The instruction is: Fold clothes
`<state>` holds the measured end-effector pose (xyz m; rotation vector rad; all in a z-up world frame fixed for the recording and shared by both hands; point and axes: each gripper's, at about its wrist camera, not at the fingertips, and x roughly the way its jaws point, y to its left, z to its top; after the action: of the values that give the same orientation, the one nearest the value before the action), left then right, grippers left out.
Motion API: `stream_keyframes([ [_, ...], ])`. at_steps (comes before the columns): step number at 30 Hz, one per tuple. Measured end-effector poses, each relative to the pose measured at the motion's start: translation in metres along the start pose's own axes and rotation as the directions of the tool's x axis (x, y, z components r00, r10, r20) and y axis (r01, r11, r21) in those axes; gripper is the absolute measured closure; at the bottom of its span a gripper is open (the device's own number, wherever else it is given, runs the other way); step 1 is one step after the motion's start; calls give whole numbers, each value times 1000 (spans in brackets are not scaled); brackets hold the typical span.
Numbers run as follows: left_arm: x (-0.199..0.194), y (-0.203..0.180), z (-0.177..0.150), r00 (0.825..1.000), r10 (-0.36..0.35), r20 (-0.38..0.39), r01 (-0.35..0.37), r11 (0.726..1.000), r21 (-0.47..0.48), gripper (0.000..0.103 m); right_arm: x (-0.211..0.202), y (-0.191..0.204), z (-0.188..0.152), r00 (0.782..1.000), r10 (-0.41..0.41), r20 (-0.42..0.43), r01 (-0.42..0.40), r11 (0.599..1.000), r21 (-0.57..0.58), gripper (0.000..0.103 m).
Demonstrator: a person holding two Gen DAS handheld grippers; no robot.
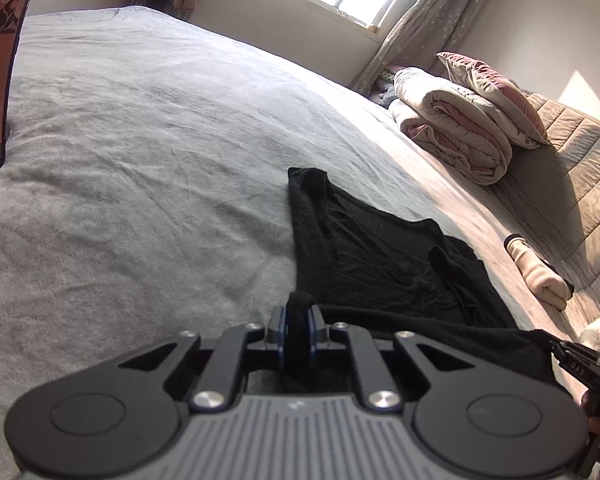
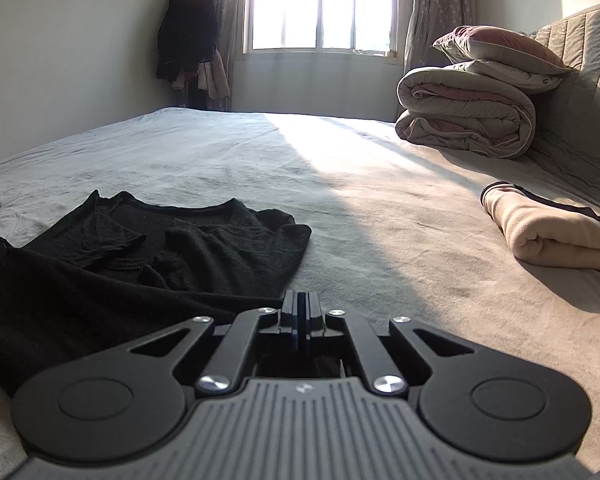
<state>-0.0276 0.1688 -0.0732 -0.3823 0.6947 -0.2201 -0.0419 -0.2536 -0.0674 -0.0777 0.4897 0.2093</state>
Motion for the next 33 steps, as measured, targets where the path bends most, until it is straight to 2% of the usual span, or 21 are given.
stream_keyframes([
  [2, -2, -1, 1, 1000, 15, 16, -15, 1000, -10, 87, 6, 3, -2, 999, -3, -36, 3, 1000, -3, 94],
  [4, -6, -2, 3, 999, 30, 44, -29, 999, -28, 62, 5, 6, 0, 1000, -4, -29, 4, 1000, -3, 85],
  [5, -10, -5, 4, 997, 29, 69, -28, 999, -23, 60, 3, 8, 2, 1000, -2, -17, 2, 1000, -1, 80],
  [6, -13, -7, 5, 995, 27, 95, -26, 1000, -18, 59, 2, 10, 4, 1000, 0, -6, 0, 1000, 0, 65],
  [7, -17, -10, 7, 992, 26, 121, -24, 1000, -12, 58, 0, 12, 6, 1000, 2, 6, -2, 1000, 2, 56],
  [10, -11, -23, 5, 994, 1, 112, -5, 999, 35, 57, -4, 18, 12, 999, 10, 38, -10, 1000, 5, 56],
  [15, -1, -44, 2, 995, -38, 92, 27, 993, 115, 56, 7, 37, 15, 999, 49, 14, -49, 999, -12, 56],
  [16, 4, -45, 0, 997, -9, 71, 0, 993, 122, 55, 11, 38, 14, 999, 50, -2, -50, 999, -6, 56],
  [20, 12, -31, -2, 997, 68, 47, -72, 992, 100, 56, 28, 30, 8, 996, 25, -85, -21, 999, 45, 56],
  [23, 19, -23, 14, 998, 55, 4, -55, 996, 71, 53, 28, 23, 13, 994, 45, -98, -32, 992, 123, 56],
  [25, 24, -18, 24, 999, 44, -25, -43, 998, 51, 44, 27, 21, 20, 992, 66, -106, -50, 987, 150, 56],
  [33, 50, 1, 67, 991, 5, -136, -9, 1000, -27, 44, 51, 18, 61, 981, 127, -143, -106, 983, 149, 55],
])
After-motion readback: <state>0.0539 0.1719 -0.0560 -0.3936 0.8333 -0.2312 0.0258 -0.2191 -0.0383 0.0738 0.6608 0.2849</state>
